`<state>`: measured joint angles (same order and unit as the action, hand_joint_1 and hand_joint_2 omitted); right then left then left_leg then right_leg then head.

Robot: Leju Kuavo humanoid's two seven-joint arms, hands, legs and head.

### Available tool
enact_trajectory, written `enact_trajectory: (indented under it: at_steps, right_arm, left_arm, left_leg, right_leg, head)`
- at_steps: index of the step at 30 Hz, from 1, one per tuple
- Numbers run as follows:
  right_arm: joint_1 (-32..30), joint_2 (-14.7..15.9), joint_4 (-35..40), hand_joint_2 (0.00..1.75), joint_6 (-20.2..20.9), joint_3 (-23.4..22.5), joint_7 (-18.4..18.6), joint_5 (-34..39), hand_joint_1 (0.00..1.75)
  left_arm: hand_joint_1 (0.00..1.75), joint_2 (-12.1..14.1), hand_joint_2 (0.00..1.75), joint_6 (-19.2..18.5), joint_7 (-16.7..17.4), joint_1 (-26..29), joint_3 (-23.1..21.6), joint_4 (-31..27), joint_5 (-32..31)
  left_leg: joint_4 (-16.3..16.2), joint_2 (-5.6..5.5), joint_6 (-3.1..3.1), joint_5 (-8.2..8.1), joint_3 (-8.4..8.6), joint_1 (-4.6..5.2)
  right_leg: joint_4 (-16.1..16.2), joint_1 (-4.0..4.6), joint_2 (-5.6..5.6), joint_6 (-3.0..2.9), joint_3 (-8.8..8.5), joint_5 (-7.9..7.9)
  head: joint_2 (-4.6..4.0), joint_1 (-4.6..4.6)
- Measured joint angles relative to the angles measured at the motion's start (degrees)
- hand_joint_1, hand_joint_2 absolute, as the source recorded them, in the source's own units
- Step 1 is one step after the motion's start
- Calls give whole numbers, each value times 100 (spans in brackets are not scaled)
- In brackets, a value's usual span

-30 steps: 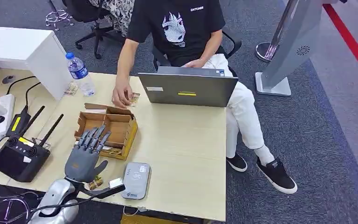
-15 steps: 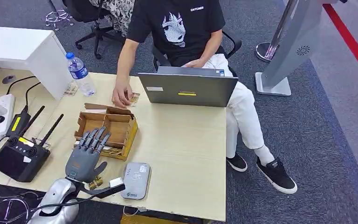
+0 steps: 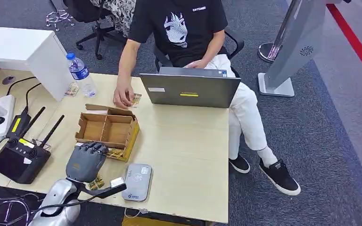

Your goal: Pass the card to the sensor for recognition and then transmit it.

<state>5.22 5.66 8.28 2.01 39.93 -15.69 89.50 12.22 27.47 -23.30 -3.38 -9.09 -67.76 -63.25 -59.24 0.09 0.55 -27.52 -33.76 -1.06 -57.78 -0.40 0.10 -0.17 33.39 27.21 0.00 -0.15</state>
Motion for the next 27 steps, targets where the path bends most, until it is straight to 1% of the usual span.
enact_trajectory:
  at_steps: [2,3,4,5,11,14,17,21,25,26,27]
  right_arm:
    - [0,0,0,175,0,7,0,0,0]
    - [0,0,-2,175,0,7,0,0,0]
    - [0,0,-2,175,0,9,0,0,0]
    - [0,0,-2,175,0,11,0,0,0]
    - [0,0,-2,175,-2,26,0,7,0]
    - [0,0,0,175,-9,52,2,9,0]
    - [1,0,-2,175,-9,61,2,9,0]
    - [5,0,-2,175,-9,83,2,9,0]
    - [6,0,-2,175,-11,98,2,15,0]
    - [6,0,-2,175,-9,98,2,15,0]
    - [6,0,-2,175,-11,98,2,15,0]
  left_arm:
    - [162,0,175,-24,0,-1,0,0,0]
    - [171,0,175,-44,0,-4,0,0,0]
    - [169,0,175,-52,0,-6,0,0,0]
    - [175,0,175,-52,2,-10,0,0,-4]
    - [175,0,175,131,-17,-30,22,-24,4]
    - [175,-4,175,267,-26,-49,50,-158,41]
    - [175,-4,175,299,-28,-60,59,-223,48]
    - [175,-24,175,411,-33,-133,90,-540,96]
    - [175,-50,175,424,-33,-221,112,-778,153]
    - [136,-57,175,422,-35,-232,125,-826,162]
    - [26,-61,175,402,-42,-243,127,-859,186]
  left_leg:
    - [0,0,0,0,0,0]
    - [0,0,0,0,0,0]
    - [0,0,0,0,0,0]
    - [0,0,0,0,0,0]
    - [0,0,0,0,0,0]
    - [0,0,0,0,0,0]
    - [0,0,0,0,0,0]
    - [-1,-1,0,0,0,0]
    - [0,0,0,0,0,0]
    - [0,0,0,0,0,0]
    - [0,0,0,0,0,0]
  right_leg:
    - [0,0,0,0,0,0]
    - [0,0,0,0,0,0]
    - [0,0,0,0,0,0]
    - [0,0,0,0,0,0]
    - [0,0,0,0,0,0]
    - [0,0,0,0,0,0]
    - [0,0,0,0,0,0]
    - [0,0,0,0,0,0]
    - [0,0,0,0,0,0]
    - [0,0,0,0,0,0]
    - [0,0,0,0,0,0]
  head:
    - [0,0]
    - [0,0]
    - [0,0]
    - [0,0]
    - [0,0]
    - [0,0]
    - [0,0]
    - [0,0]
    - [0,0]
    - [0,0]
    - [0,0]
